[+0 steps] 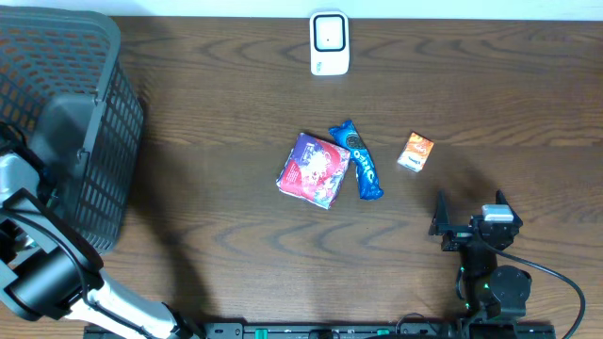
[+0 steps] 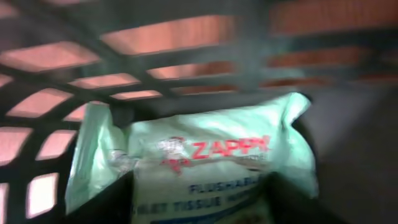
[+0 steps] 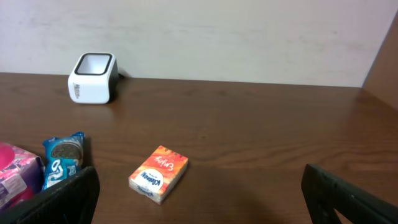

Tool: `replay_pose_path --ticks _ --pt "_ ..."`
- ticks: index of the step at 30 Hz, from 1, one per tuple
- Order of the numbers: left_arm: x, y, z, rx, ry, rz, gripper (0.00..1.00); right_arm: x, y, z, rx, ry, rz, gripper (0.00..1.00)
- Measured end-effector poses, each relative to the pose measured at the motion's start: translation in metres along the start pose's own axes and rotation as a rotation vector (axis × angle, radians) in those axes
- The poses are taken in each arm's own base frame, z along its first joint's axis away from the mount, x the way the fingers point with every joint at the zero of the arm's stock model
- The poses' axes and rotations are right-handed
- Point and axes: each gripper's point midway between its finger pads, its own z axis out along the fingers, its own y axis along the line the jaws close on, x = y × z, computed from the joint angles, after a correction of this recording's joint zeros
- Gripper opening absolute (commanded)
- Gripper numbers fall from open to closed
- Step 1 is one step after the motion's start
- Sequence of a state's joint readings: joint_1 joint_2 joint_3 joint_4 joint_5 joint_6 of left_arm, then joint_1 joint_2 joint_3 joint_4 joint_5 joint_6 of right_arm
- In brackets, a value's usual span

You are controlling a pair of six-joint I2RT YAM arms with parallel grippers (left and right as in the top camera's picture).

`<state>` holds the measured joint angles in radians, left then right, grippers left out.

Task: Scan the item barcode
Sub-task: 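Reach the left gripper into the basket and grasp the green Zappy wipes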

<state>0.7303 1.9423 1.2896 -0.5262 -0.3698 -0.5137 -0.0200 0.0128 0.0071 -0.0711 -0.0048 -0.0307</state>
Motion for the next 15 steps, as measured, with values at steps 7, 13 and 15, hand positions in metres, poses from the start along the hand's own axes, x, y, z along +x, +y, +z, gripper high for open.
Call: replay_pose_path --ticks 7,13,15 --pt "0.015 -0.022 -0.019 0.176 0.101 0.095 0.06 0.000 0.000 0.000 0.000 0.000 0.000 0.99" --pt "0.039 -0.038 -0.044 0.337 0.204 0.116 0.07 0.000 0.000 0.000 0.000 0.000 0.000 0.99" --pt "0.042 -0.042 -0.061 0.400 0.207 0.117 0.08 0.000 0.000 0.000 0.000 0.000 0.000 0.99"
